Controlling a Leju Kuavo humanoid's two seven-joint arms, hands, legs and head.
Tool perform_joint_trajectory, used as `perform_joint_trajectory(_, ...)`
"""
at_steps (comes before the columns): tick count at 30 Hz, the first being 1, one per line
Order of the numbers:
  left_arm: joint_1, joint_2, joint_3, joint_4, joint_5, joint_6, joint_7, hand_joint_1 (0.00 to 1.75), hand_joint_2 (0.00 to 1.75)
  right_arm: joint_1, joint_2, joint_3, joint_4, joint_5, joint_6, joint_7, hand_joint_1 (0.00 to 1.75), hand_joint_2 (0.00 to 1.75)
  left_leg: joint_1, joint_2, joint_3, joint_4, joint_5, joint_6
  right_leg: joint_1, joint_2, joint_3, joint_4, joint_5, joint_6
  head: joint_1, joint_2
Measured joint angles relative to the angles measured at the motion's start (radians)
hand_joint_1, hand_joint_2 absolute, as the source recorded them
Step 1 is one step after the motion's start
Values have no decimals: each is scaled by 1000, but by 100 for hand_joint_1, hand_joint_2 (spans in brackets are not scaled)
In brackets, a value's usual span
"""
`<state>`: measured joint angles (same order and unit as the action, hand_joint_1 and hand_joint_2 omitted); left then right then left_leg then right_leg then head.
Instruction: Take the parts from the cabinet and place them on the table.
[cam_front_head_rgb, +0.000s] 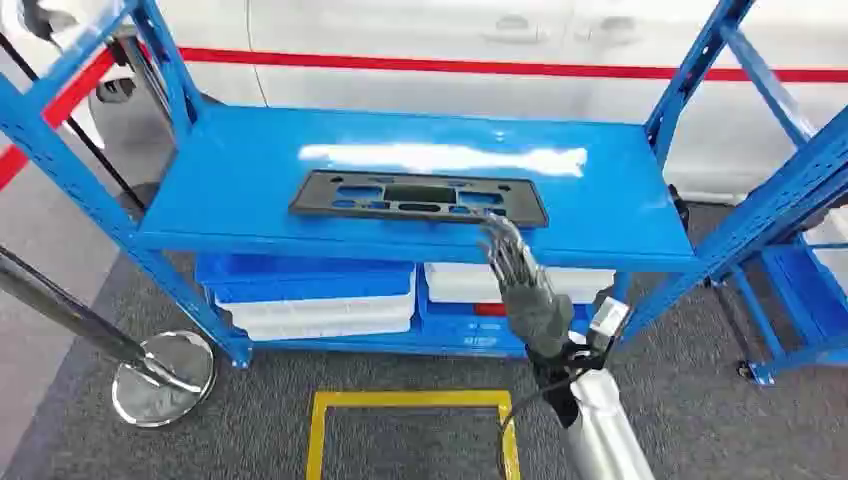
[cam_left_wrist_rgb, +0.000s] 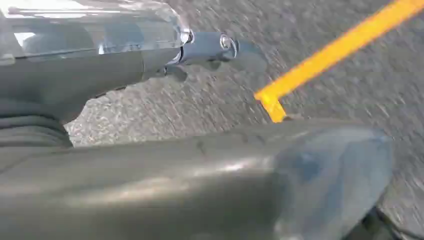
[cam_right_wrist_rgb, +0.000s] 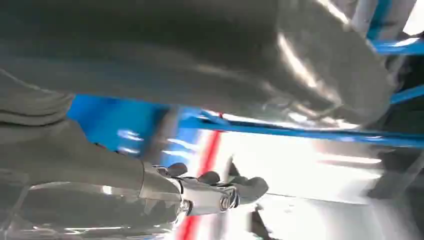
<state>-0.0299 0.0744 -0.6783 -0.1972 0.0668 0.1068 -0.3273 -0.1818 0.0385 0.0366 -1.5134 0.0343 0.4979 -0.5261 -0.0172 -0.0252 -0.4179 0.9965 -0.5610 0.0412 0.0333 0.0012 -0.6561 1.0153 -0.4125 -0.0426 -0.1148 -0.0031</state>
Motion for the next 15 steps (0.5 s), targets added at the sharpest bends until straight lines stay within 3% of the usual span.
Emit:
perform_joint_trajectory(1, -4, 1, -4, 1, -1, 1, -5, 0, 0, -9, 0, 6, -32, -14, 14, -9, 0, 0, -2, 2, 11, 2, 8, -7, -3, 3, 28, -16, -6, -9, 0, 0)
perform_joint_trajectory(2, -7, 9, -7, 4, -1, 3, -8, 0, 0, -14, 0, 11, -56, -24, 24, -16, 0, 0, 0, 6, -5, 46, 18, -8, -14, 0, 59, -33, -8, -2, 3, 0)
perform_joint_trajectory(3, -8, 6, -12, 5, -3, 5, -14, 0, 0, -20, 0, 17, -80, -36, 37, -26, 0, 0, 2, 8, -38, 114, 40, -17, -20, -1, 83, -41, -20, -2, 2, 0)
perform_joint_trajectory(4, -13, 6, -21, 8, -6, 8, -20, 0, 0, -27, 0, 25, -108, -48, 51, -35, 0, 0, 7, 10, -93, 198, 40, -27, -25, -4, 105, -46, -35, 0, 2, 0)
perform_joint_trajectory(5, -16, 7, -23, 10, -6, 8, -21, 0, 0, -32, 0, 29, -119, -55, 60, -39, 0, 0, 14, 11, -145, 256, 13, -37, -32, -4, 125, -47, -52, 8, 2, 0)
perform_joint_trajectory(6, -15, 9, -23, 11, -6, 10, -24, 0, 0, -31, 0, 34, -134, -61, 70, -44, 0, 0, 21, 11, -195, 295, -46, -48, -39, -4, 152, -47, -74, 16, 2, 0)
perform_joint_trajectory(8, -13, 12, -28, 18, -6, 11, -30, 0, 0, -31, 0, 42, -179, -80, 87, -58, 0, 0, 37, 15, -259, 287, -146, -69, -58, -1, 207, -47, -119, 31, 2, 0)
perform_joint_trajectory(9, -12, 16, -33, 22, -6, 12, -35, 0, 0, -34, 0, 46, -202, -88, 98, -67, 0, 0, 44, 19, -276, 253, -152, -76, -67, 0, 234, -47, -140, 40, 2, 0)
perform_joint_trajectory(10, -11, 18, -38, 26, -6, 13, -39, 0, 0, -36, 0, 52, -220, -98, 108, -74, 0, 0, 51, 23, -289, 201, -117, -86, -78, 2, 265, -47, -165, 49, 2, 0)
perform_joint_trajectory(11, -10, 22, -44, 30, -6, 14, -42, 0, 0, -37, 0, 58, -236, -107, 119, -79, 0, 0, 61, 32, -298, 128, 5, -101, -86, 1, 299, -47, -195, 61, 2, 0)
perform_joint_trajectory(12, 0, 19, -48, 34, -6, 13, -43, 0, 0, -38, 0, 59, -238, -111, 125, -81, 0, 0, 65, 56, -306, 76, 221, -108, -80, 0, 315, -50, -222, 74, 2, 0)
perform_joint_trajectory(13, -9, 23, -49, 40, -6, 13, -46, 0, 0, -31, 0, 63, -248, -116, 132, -84, 0, 0, 57, 60, -319, 87, 186, -87, -83, 4, 324, -49, -232, 83, 1, 0)
perform_joint_trajectory(14, -14, 24, -50, 42, -3, 15, -48, 0, 0, -37, 0, 66, -271, -126, 138, -85, 0, 0, 53, 48, -319, 93, 195, -66, -80, -2, 330, -64, -239, 96, 11, 0)
perform_joint_trajectory(15, -18, 24, -54, 42, 4, 18, -55, 0, 0, -42, 0, 69, -305, -136, 150, -87, 0, 0, 56, 48, -316, 90, 177, -55, -84, -4, 349, -86, -236, 101, 14, 0)
